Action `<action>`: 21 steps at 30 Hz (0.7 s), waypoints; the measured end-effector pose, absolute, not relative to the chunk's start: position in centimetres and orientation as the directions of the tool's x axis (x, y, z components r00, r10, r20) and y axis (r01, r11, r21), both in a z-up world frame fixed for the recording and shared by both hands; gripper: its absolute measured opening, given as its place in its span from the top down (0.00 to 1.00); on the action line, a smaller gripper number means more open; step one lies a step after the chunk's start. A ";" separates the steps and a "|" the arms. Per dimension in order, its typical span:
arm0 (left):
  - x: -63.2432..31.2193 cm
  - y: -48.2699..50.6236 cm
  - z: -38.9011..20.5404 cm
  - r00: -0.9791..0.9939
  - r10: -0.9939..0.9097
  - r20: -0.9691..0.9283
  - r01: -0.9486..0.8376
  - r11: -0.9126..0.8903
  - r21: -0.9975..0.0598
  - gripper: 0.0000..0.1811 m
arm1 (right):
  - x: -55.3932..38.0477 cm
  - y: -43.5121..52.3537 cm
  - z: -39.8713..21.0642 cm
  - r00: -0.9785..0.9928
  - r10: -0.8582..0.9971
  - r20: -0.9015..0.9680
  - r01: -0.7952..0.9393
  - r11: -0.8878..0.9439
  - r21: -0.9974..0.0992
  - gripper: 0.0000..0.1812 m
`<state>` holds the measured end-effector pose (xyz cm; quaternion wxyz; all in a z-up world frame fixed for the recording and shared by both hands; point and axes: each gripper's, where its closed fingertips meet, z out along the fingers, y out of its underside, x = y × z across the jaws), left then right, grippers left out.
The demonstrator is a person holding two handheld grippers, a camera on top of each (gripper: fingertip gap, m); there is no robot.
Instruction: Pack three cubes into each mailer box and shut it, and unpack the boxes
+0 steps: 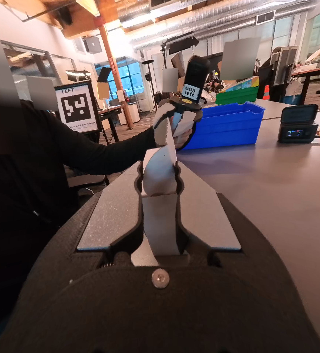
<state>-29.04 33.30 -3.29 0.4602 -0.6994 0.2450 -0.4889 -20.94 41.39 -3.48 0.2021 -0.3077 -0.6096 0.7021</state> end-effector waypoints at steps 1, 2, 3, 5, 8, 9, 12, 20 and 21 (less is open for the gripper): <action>-29.0 33.4 -3.3 0.405 -0.788 0.464 0.111 -0.461 -0.881 0.82 | -21.0 41.3 -3.4 -0.727 0.662 -0.183 0.090 -0.173 -0.981 0.83; -29.1 33.5 -3.3 0.408 -0.782 0.472 0.119 -0.467 -0.876 0.83 | -21.0 41.3 -3.4 -0.722 0.667 -0.183 0.089 -0.173 -0.981 0.83; -29.2 33.7 -3.3 0.415 -0.772 0.481 0.130 -0.473 -0.871 0.83 | -21.2 41.2 -3.4 -0.717 0.672 -0.185 0.091 -0.172 -0.981 0.83; -29.5 34.0 -3.3 0.432 -0.759 0.487 0.143 -0.475 -0.868 0.83 | -21.4 40.9 -3.3 -0.707 0.684 -0.178 0.098 -0.154 -0.983 0.83; -29.3 33.8 -3.3 0.441 -0.768 0.464 0.120 -0.462 -0.879 0.83 | -22.1 40.6 -3.4 -0.673 0.726 -0.144 0.096 -0.107 -0.990 0.83; -29.4 33.9 -3.4 0.451 -0.766 0.458 0.116 -0.458 -0.881 0.84 | -22.4 40.6 -3.4 -0.654 0.743 -0.141 0.100 -0.100 -0.990 0.83; -29.7 33.9 -3.4 0.473 -0.764 0.440 0.104 -0.448 -0.888 0.84 | -22.9 40.6 -3.5 -0.619 0.777 -0.116 0.108 -0.062 -0.992 0.83; -29.0 32.9 -3.6 0.483 -0.827 0.289 -0.019 -0.340 -0.940 0.83 | -21.7 39.4 -3.8 -0.682 0.731 -0.017 0.056 0.029 -0.998 0.83; -28.9 32.7 -3.6 0.484 -0.836 0.259 -0.039 -0.317 -0.948 0.83 | -21.6 39.3 -3.8 -0.683 0.730 -0.003 0.046 0.039 -0.998 0.83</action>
